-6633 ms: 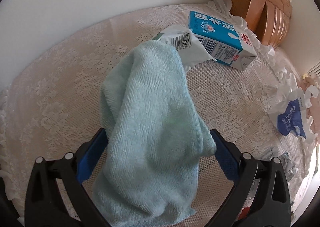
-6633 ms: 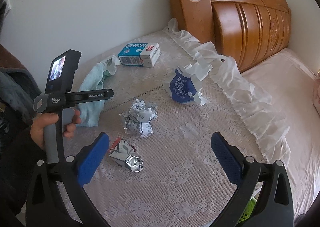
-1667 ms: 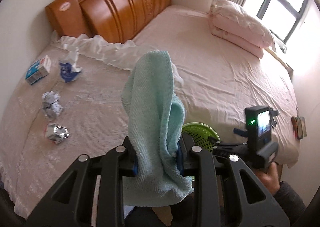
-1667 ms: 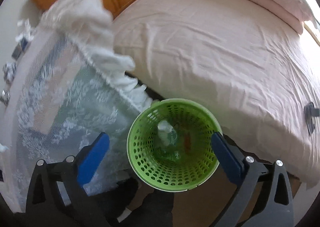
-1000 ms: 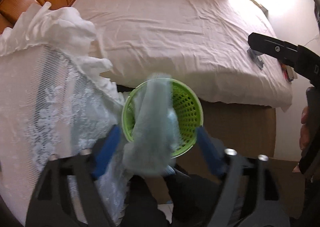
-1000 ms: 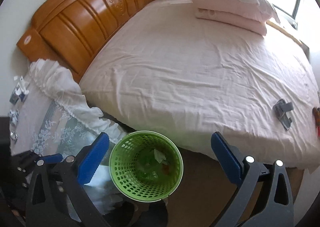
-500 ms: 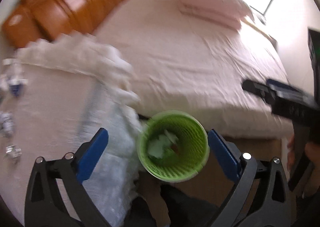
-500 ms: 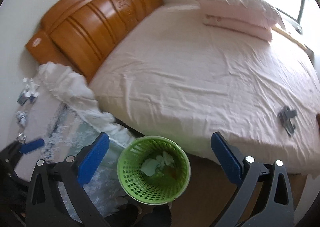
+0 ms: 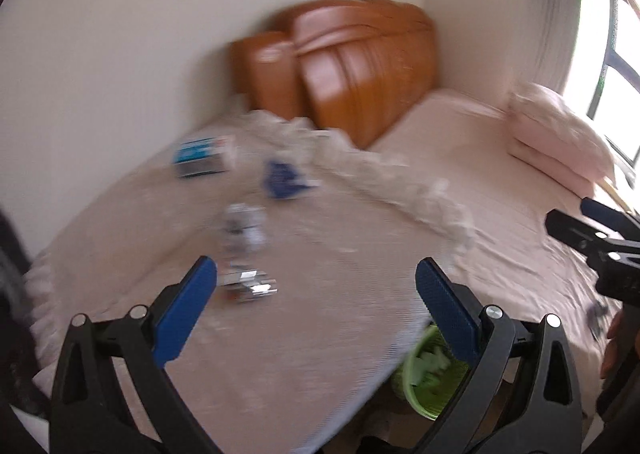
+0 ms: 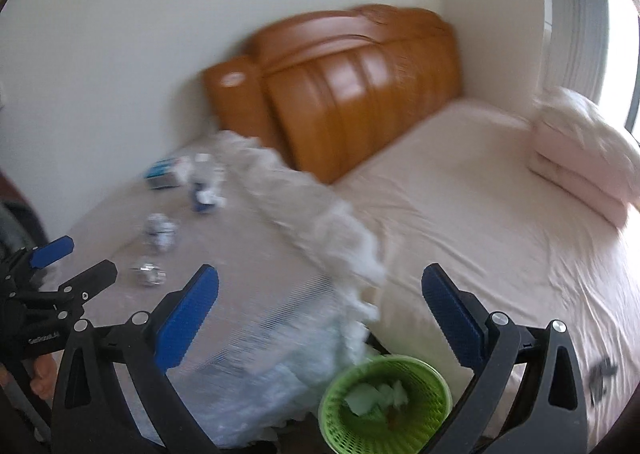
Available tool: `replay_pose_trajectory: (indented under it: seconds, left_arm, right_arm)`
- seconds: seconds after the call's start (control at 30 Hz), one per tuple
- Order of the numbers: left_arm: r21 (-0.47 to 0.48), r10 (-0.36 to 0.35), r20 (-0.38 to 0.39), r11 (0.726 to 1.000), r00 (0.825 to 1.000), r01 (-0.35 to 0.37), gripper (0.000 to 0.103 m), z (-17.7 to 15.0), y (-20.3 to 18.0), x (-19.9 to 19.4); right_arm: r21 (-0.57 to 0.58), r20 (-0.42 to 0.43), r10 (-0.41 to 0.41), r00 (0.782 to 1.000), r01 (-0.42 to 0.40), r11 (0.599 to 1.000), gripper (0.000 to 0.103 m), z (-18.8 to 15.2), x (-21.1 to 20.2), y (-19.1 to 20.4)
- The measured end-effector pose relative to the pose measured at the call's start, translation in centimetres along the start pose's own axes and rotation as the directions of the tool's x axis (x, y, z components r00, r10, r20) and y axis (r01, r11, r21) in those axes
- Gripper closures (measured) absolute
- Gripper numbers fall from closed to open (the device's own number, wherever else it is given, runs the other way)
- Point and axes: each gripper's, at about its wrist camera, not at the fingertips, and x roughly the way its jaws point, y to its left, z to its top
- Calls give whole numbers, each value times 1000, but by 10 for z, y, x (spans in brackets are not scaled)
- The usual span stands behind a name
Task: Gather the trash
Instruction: 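Move both open tools back over the trash on the bed, then grasp the crumpled silver foil with the left tool while the right tool grasps the white paper ball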
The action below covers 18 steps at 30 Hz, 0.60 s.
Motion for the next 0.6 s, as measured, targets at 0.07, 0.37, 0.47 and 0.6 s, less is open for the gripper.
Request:
replay_pose_trajectory:
  seconds: [0.07,0.37,0.47,0.6]
  left_arm:
    - [-38,32,-7,999,999,-32,8,-6,25,0]
    - [-208,7,-126,977,992,-33,8,-29,86,54]
    - [-261,-38,-145,965,989,-1,8,-29,90,87]
    - [-241,-20,-195,970,981,-28,22,-24,83,128]
  right_arm:
    - [-28,-5,33,999,-34,999,2,4,7,19]
    - [-85,-53,94,994,-99,991,2,8,29,67]
    - [-84,-72,94,993,-100,991,2,5,31,68]
    - [-77,-91,81,993,-88,993,2,2,34,67]
